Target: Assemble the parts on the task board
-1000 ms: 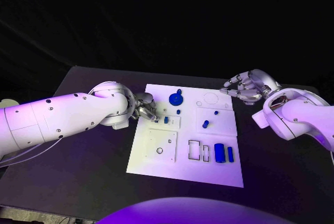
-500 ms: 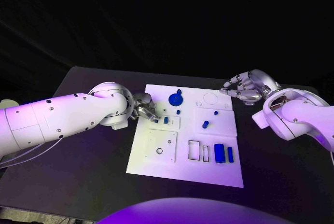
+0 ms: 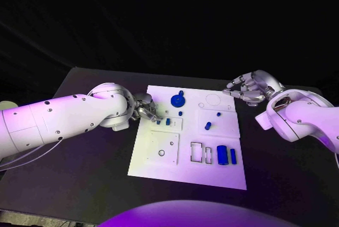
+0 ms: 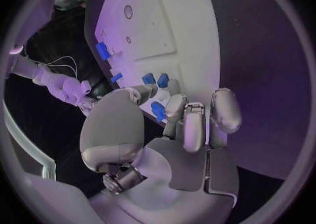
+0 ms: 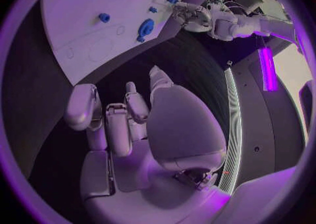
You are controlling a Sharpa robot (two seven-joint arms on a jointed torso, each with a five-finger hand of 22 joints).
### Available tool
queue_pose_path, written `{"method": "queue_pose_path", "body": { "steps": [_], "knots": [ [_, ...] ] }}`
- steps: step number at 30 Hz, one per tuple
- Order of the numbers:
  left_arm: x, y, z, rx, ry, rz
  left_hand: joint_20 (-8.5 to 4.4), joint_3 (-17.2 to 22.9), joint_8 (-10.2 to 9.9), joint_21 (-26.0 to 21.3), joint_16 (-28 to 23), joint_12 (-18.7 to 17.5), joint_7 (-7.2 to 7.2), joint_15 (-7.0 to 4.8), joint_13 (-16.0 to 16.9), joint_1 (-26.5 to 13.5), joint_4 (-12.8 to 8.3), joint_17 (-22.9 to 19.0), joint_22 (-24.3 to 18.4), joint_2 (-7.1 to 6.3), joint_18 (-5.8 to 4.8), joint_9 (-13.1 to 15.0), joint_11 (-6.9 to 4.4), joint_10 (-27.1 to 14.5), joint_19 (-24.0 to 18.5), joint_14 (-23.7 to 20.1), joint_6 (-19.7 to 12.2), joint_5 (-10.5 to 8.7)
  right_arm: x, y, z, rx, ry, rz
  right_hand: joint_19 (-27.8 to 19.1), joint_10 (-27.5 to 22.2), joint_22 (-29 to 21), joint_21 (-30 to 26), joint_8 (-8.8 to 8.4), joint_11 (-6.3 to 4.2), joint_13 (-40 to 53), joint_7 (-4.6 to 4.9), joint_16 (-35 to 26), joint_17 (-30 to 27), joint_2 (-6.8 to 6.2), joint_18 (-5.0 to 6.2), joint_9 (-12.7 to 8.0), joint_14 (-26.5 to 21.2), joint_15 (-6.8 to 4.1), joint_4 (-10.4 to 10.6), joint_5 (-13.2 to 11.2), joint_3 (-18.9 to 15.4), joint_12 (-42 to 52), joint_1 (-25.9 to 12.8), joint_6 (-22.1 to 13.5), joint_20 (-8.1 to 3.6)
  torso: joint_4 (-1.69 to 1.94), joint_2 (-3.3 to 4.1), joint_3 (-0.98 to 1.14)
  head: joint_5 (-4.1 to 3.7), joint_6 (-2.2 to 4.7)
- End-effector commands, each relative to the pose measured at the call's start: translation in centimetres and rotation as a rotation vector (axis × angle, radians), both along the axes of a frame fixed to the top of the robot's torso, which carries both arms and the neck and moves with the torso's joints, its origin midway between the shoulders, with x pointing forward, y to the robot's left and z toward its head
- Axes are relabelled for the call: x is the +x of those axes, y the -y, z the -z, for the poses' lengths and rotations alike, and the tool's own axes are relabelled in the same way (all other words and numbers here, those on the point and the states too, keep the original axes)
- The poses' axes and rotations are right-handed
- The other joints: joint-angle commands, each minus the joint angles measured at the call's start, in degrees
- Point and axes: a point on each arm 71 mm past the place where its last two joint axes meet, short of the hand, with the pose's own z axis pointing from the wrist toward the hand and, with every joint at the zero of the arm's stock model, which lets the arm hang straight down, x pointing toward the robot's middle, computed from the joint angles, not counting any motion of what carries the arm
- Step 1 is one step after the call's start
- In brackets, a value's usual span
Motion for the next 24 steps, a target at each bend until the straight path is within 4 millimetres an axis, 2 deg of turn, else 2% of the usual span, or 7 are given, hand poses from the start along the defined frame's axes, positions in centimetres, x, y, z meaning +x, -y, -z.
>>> {"method": "queue_pose_path", "body": {
  "steps": [1,8,13,15,17,21,24],
  "knots": [
    [0.0,-0.1,-0.2,-0.024,0.008,-0.014,-0.20,-1.9,-0.3,-0.2,0.2,0.1,0.11,-0.23,0.0,-0.3,0.1,11.8,-0.1,0.87,-0.87,-0.1,0.03,-0.2,0.2,5.2,0.3,0.08,0.0,-0.1,0.0,-0.005,0.006,-0.012,-0.4,-0.4,-0.1,-0.3,0.31,-0.10,-0.1,0.02,-0.4,3.8,-0.06,0.52,0.0,3.2,-0.42,0.1,0.3,0.0,-0.3,-0.7,-0.4,-0.11,0.02,0.03,-0.01,-0.02,0.00],
    [0.4,-0.7,-1.3,-0.149,0.039,-0.070,-0.08,-9.7,-0.6,-0.8,0.1,-1.0,0.41,-0.06,-1.8,-1.7,0.2,11.6,-1.1,1.97,-0.67,-0.4,0.30,-1.5,-0.4,5.1,-0.5,0.16,0.0,-0.1,0.0,-0.005,0.007,-0.011,-0.4,-0.4,-0.1,-0.3,0.31,-0.10,-0.1,0.02,-0.4,3.8,-0.06,0.52,0.0,3.2,-0.42,0.1,0.3,0.0,-0.3,-0.7,-0.4,-0.11,0.02,-0.02,0.03,-0.12,0.19],
    [0.8,-0.6,-2.5,-0.305,0.108,-0.102,1.10,-14.6,-1.4,-7.0,-2.2,-7.1,2.23,1.52,-12.2,0.4,0.2,6.6,-12.4,3.84,1.42,-0.6,2.03,-10.3,-7.7,3.0,-4.5,0.63,0.0,-0.1,0.0,-0.004,0.007,-0.011,-0.4,-0.4,-0.1,-0.4,0.34,-0.09,-0.1,0.02,-0.4,3.8,0.00,0.52,0.0,3.3,-0.41,0.0,0.3,0.0,-0.3,-0.9,-0.4,-0.11,0.05,-0.03,0.05,-0.19,0.37],
    [0.9,-0.3,-2.9,-0.346,0.135,-0.094,1.92,-14.4,-2.4,-10.2,-5.8,-13.7,3.75,2.66,-22.8,3.7,0.0,-0.5,-17.1,3.88,2.21,-1.2,3.45,-19.5,-10.8,-0.2,-8.2,0.83,0.0,0.0,0.0,-0.004,0.008,-0.011,-0.4,-0.4,-0.1,-0.4,0.34,-0.09,-0.1,0.02,-0.4,3.8,0.00,0.52,0.0,3.3,-0.41,0.0,0.3,0.0,-0.3,-0.9,-0.4,-0.11,0.01,-0.02,0.04,-0.34,0.48],
    [1.0,0.3,-3.2,-0.378,0.169,-0.060,3.19,-12.9,-3.8,-16.5,-10.4,-16.9,5.54,4.15,-25.1,9.3,-0.6,-9.1,-27.3,2.95,3.89,-2.6,5.07,-23.9,-17.7,-5.0,-11.3,0.88,0.0,0.0,0.1,-0.004,0.008,-0.010,-0.4,-0.4,-0.1,-0.4,0.34,-0.09,-0.1,0.02,-0.4,3.8,0.00,0.52,0.0,3.3,-0.41,0.0,0.3,0.0,-0.3,-0.9,-0.4,-0.11,-0.01,-0.02,0.02,-0.46,0.55],
    [0.9,1.9,-3.7,-0.397,0.251,0.058,5.68,-5.6,-6.7,-24.7,-25.8,-24.0,8.07,6.70,-32.2,20.1,-1.2,-32.5,-32.8,-0.32,4.27,-7.5,7.47,-29.1,-22.6,-22.1,-12.6,0.42,0.0,0.0,0.1,-0.003,0.009,-0.010,-0.5,-0.7,-0.2,-0.6,0.36,-0.09,-0.4,0.02,-0.5,3.6,0.04,0.57,0.0,3.2,-0.41,0.0,0.3,0.0,-0.6,-1.0,-0.5,-0.11,-0.03,0.02,0.02,-0.57,0.70],
    [0.8,3.4,-3.9,-0.382,0.328,0.172,6.19,-3.7,-8.9,-27.6,-28.1,-29.6,8.19,7.11,-37.5,23.6,-3.0,-35.0,-34.5,-2.03,4.33,-10.8,8.04,-30.7,-23.3,-24.7,-12.4,-0.18,0.0,-0.1,0.1,-0.001,0.009,-0.011,-0.7,-3.0,-0.6,-1.2,0.43,-0.11,-3.4,0.01,-0.7,3.4,0.16,0.69,0.0,3.1,-0.42,0.0,0.4,0.1,-3.6,-1.1,-0.5,-0.11,-0.08,0.03,-0.02,-0.71,0.86]
  ]
}}
